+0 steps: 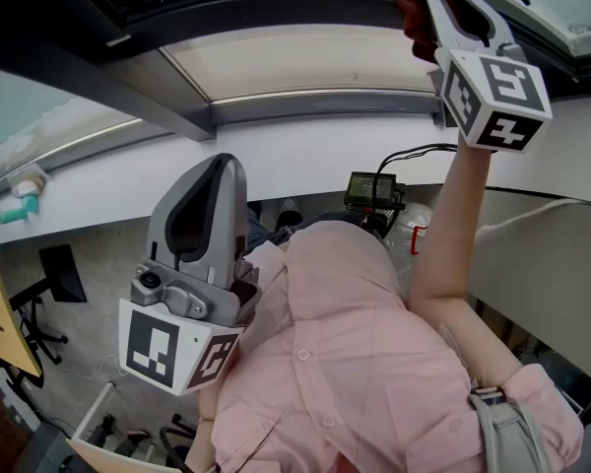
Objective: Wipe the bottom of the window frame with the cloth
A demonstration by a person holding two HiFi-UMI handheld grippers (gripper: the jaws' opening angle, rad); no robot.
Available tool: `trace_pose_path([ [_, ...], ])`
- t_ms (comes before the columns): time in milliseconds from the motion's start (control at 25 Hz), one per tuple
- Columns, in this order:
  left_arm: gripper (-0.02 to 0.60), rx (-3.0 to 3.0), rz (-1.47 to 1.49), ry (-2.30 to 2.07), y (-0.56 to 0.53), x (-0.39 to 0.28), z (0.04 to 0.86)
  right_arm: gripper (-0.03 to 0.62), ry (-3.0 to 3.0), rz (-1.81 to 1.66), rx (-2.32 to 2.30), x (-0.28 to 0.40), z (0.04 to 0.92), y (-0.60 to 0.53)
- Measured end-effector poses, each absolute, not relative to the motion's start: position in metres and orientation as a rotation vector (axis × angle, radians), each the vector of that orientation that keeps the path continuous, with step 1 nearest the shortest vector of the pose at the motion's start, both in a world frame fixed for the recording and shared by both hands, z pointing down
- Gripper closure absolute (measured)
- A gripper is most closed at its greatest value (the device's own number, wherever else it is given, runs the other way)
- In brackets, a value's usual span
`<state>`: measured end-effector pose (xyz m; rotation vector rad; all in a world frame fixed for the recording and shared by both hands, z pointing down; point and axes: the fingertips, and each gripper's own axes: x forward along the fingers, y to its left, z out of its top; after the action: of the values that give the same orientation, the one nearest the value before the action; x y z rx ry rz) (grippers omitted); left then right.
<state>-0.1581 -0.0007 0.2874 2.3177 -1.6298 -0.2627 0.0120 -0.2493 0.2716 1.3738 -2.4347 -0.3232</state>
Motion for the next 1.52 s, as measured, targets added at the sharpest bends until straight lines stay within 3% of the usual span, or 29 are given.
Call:
trace_pose_path([
  [1520, 0.584, 2.294, -0.255, -1.600, -0.0077, -0.1543, 0.2935, 0.523, -2.409, -0.369, 1.415, 0.0126, 0.2718, -0.2511],
])
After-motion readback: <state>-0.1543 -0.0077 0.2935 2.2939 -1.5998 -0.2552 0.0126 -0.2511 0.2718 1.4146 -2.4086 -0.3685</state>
